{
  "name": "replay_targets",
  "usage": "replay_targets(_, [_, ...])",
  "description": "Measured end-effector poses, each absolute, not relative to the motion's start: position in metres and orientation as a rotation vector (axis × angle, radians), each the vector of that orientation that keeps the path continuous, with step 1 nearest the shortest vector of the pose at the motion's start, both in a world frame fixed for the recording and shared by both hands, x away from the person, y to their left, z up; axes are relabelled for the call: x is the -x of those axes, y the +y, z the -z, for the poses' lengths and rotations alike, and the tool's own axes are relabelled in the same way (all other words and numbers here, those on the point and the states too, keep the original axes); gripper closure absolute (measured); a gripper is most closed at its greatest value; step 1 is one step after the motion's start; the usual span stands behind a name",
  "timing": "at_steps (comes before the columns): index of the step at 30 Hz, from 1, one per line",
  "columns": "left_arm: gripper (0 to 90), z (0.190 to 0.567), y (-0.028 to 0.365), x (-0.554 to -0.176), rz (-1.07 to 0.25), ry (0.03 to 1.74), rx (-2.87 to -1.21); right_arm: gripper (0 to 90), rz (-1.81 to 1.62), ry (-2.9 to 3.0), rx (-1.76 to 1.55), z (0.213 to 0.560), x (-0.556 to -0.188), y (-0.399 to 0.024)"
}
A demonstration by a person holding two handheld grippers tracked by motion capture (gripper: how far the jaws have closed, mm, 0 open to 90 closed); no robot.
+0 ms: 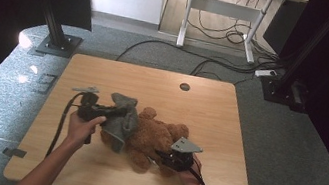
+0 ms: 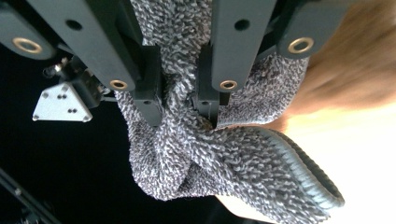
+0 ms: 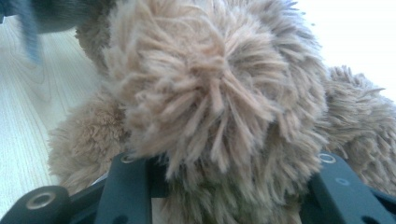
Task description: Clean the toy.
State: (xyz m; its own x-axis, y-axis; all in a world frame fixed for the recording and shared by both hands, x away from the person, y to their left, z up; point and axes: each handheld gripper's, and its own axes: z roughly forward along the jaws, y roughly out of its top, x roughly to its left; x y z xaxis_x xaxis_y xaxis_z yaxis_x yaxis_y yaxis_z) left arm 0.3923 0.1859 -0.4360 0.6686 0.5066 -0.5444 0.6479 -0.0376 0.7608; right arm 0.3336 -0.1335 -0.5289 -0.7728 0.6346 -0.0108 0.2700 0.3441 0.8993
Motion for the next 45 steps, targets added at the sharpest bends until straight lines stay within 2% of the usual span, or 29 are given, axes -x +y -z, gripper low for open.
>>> replay_targets(6, [76.7,0.443,0.113,-0.409,0.11,0.947,-1.864,52.4,-1.395,2.251,-0.788,0.529,-0.332,-0.133])
replay_targets(8, [76.6,0.449,0.101,-0.412,0.089,0.974,-1.905,52.4,-1.388,2.254,-0.78,0.529,-0.331,-0.133])
replay_targets(10, [76.4,0.456,0.1,-0.417,0.121,1.006,-1.897,52.4,-1.378,2.248,-0.781,0.529,-0.33,-0.133])
replay_targets(17, [76.6,0.461,0.126,-0.425,0.098,1.11,-1.899,52.4,-1.333,2.24,-0.747,0.529,-0.327,-0.129])
replay_targets(24, [76.8,0.465,0.169,-0.428,0.104,1.18,-1.843,52.5,-1.311,2.231,-0.72,0.529,-0.324,-0.127])
replay_targets(33, [76.8,0.471,0.213,-0.419,0.136,1.22,-1.735,51.3,-1.313,2.236,-0.704,0.53,-0.322,-0.127])
replay_targets(45, [76.6,0.482,0.259,-0.399,0.107,1.27,-1.652,50.7,-1.323,2.239,-0.718,0.53,-0.321,-0.128])
